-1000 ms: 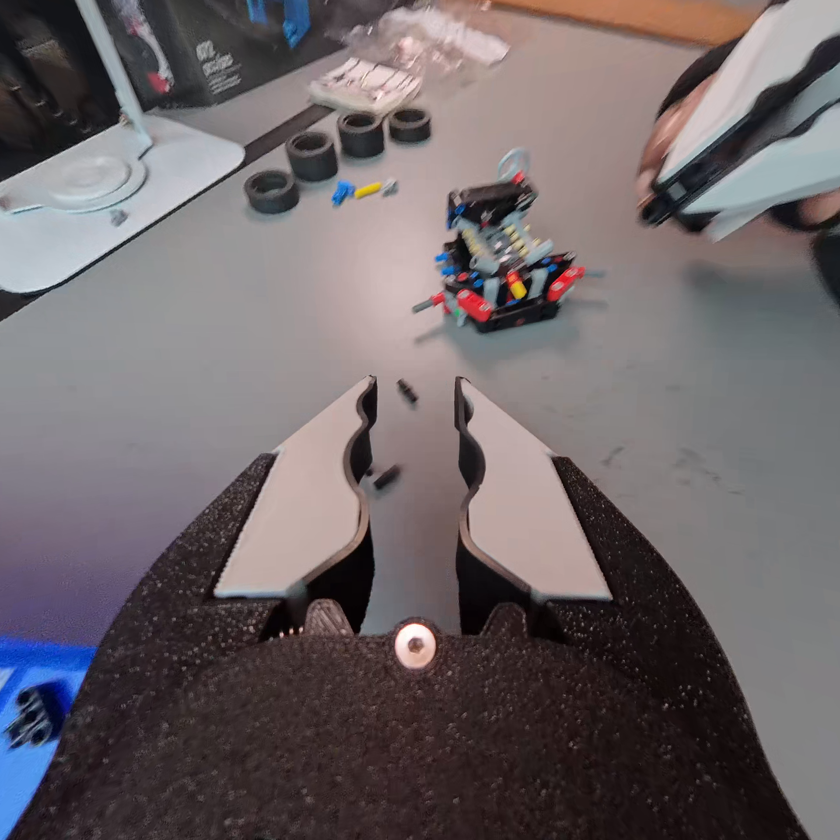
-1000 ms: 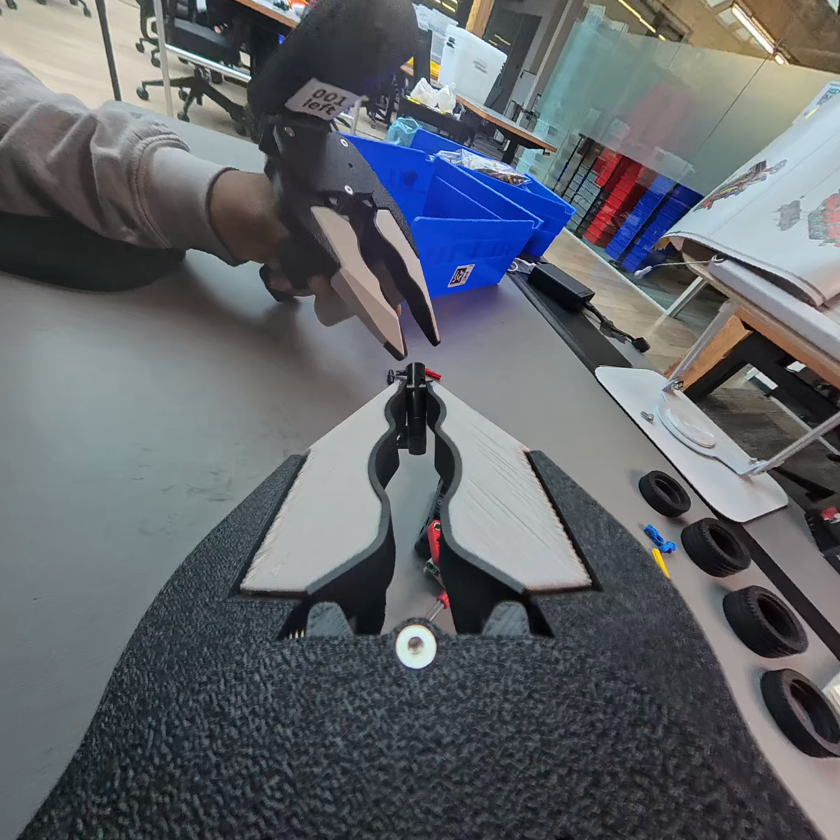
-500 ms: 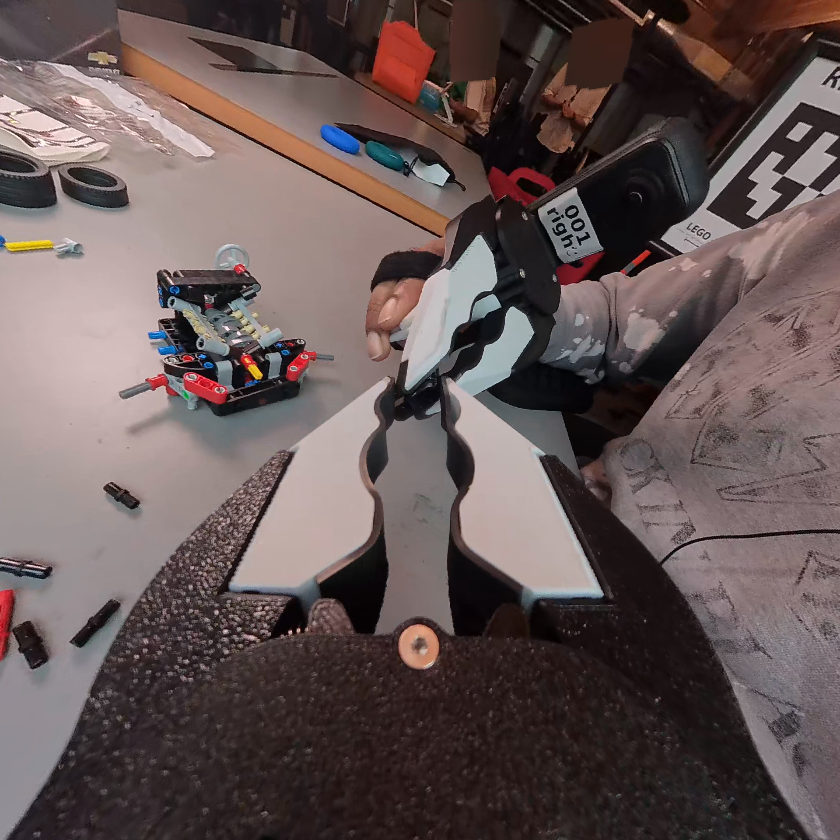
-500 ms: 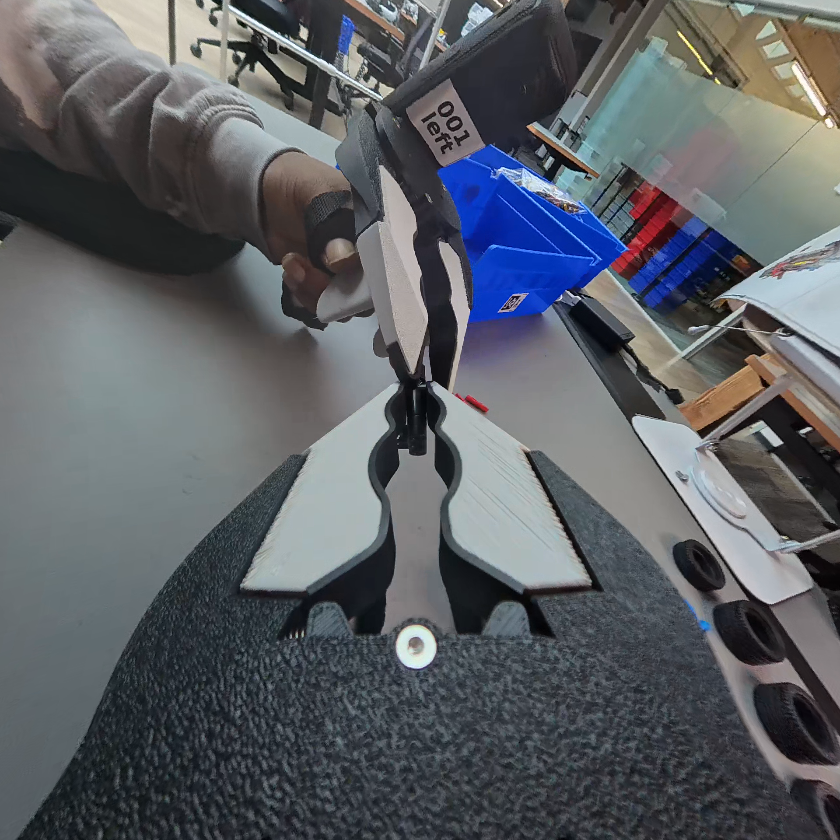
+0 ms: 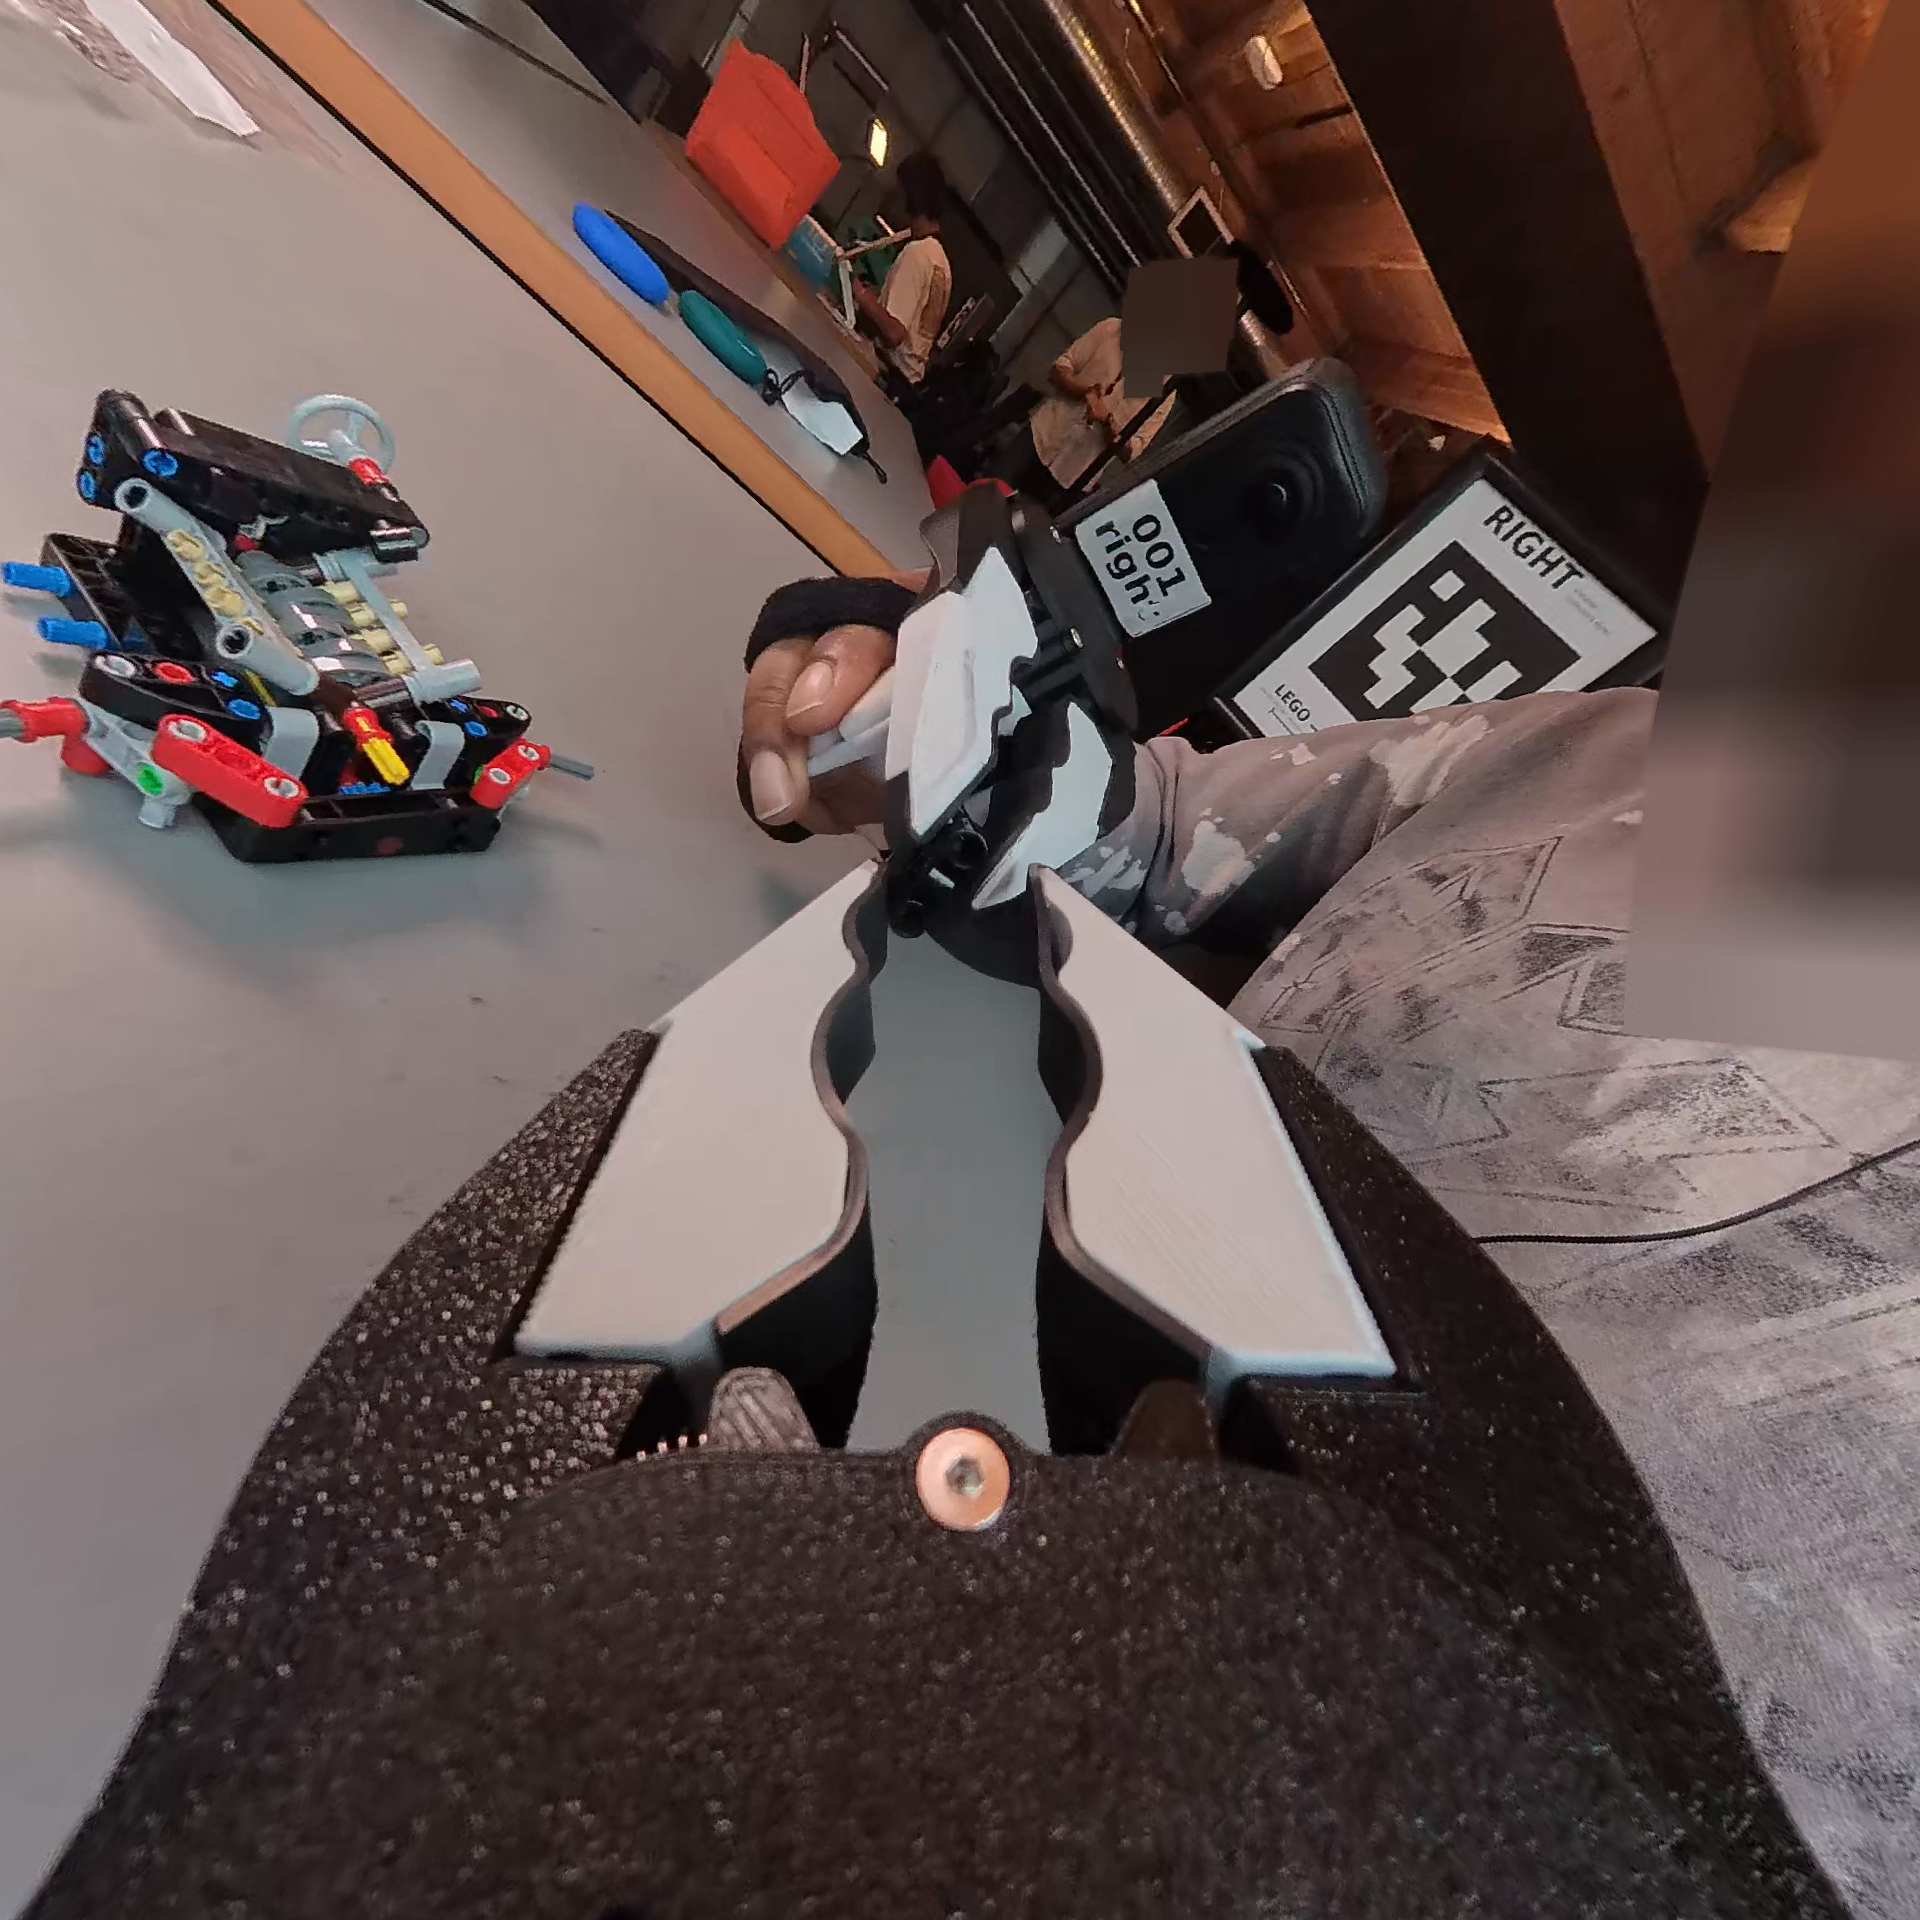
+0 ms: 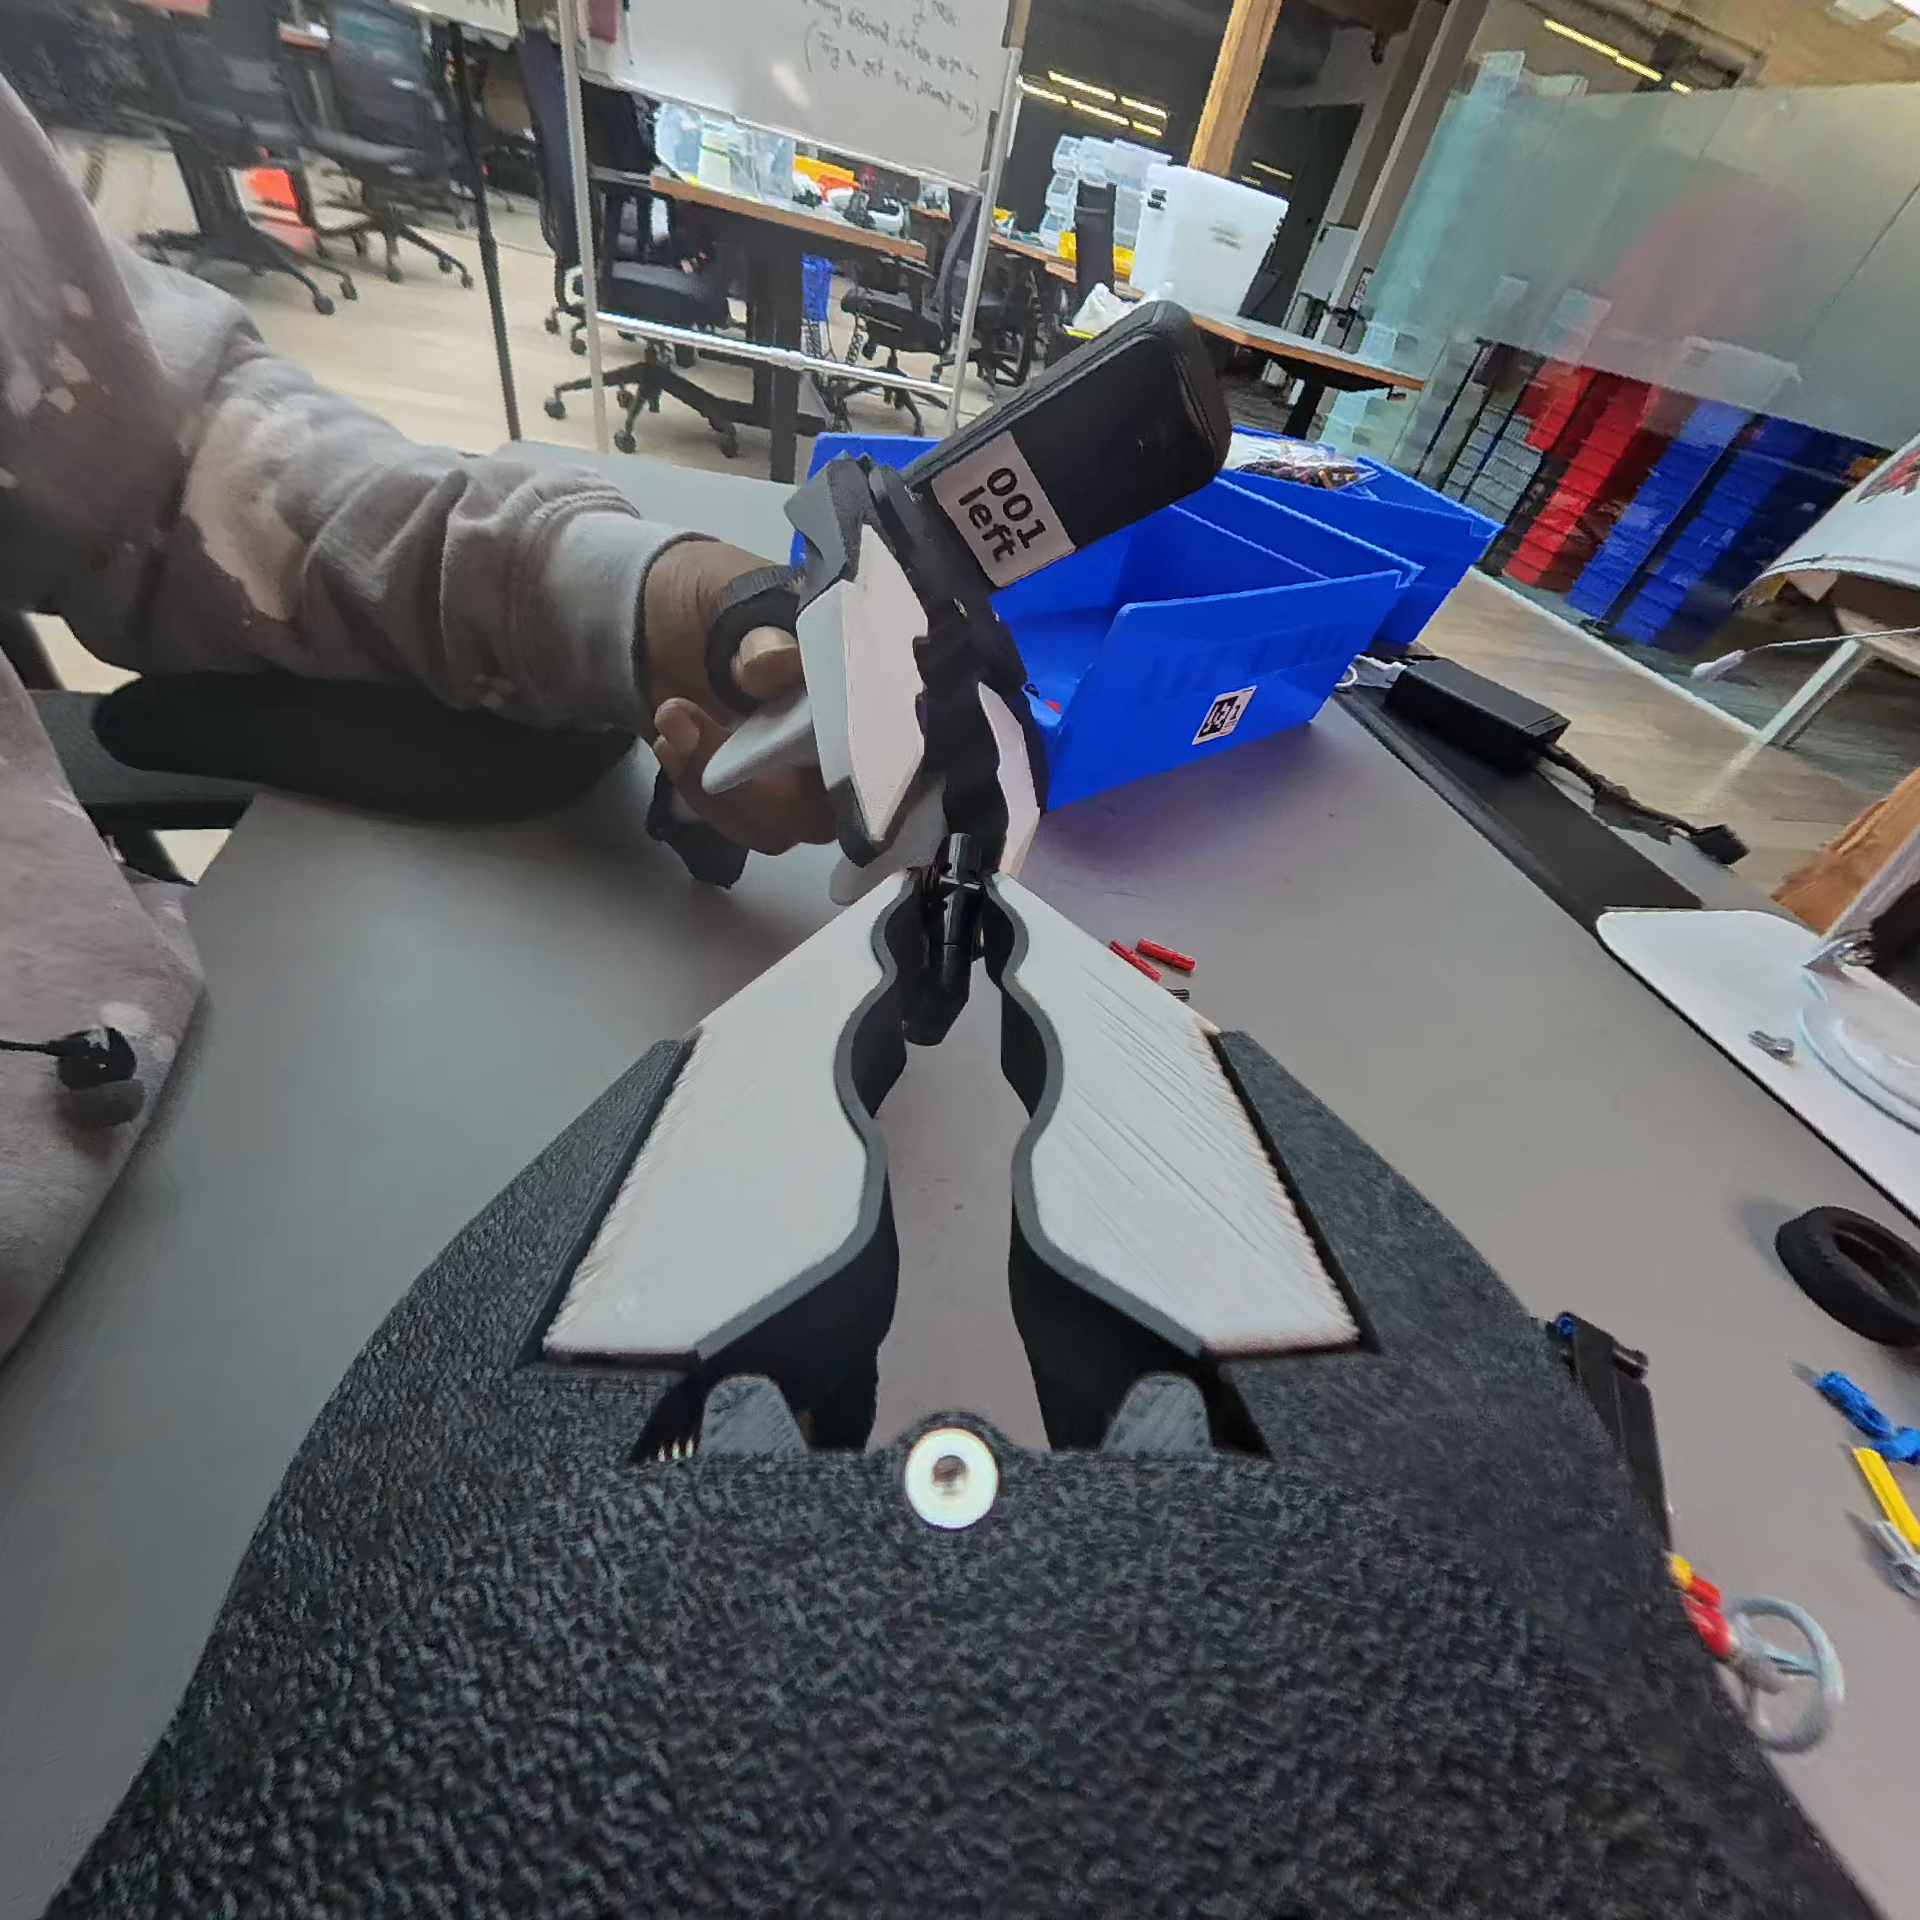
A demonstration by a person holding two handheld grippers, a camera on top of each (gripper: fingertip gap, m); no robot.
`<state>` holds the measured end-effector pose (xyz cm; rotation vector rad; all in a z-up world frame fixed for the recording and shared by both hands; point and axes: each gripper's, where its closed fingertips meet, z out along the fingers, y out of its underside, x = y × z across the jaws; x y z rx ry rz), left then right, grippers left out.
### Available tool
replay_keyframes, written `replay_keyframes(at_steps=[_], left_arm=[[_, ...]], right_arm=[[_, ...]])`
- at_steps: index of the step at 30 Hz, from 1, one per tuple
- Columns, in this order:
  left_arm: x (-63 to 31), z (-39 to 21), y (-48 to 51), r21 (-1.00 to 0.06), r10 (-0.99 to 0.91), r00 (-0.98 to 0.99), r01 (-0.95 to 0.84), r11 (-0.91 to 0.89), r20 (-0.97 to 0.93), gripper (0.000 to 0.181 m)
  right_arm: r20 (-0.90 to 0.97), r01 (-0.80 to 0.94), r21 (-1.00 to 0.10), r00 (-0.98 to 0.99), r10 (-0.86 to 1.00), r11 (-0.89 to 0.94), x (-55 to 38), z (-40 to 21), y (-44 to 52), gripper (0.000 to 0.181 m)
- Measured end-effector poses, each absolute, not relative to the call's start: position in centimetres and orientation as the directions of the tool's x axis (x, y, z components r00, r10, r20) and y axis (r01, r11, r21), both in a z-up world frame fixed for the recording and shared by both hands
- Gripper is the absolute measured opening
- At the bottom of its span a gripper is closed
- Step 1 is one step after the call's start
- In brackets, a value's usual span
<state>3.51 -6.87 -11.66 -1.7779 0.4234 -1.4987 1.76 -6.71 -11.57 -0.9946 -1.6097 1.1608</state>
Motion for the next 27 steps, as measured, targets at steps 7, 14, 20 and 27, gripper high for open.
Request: replay_keyframes(at_steps=[7, 14, 20, 27], left_arm=[[3.8, -10.9, -8.0, -0.76, -0.733, 0.201, 0.183, -0.623, 0.649, 0.016], [4.1, -10.4, -8.9, -0.736, -0.732, 0.103, 0.191, -0.649, 0.673, 0.014], [4.6, -10.3, -9.5, -0.798, -0.787, 0.136, 0.151, -0.583, 0.601, 0.008], [3.2, -9.2, -8.3, -0.882, -0.838, 0.279, 0.195, -0.43, 0.47, 0.006]], right_arm=[[0.036, 0.087, -0.994, -0.369, 0.929, 0.073, 2.2, -10.5, -7.7, 0.013], [0.033, 0.067, -0.996, -0.403, 0.915, 0.065, 2.5, -9.9, -8.3, 0.016], [-0.298, 0.17, -0.954, -0.483, 0.823, -0.246, 2.9, -9.6, -8.2, 0.024], [-0.433, 0.158, -0.898, -0.486, 0.759, -0.411, 3.4, -8.2, -6.4, 0.03]])
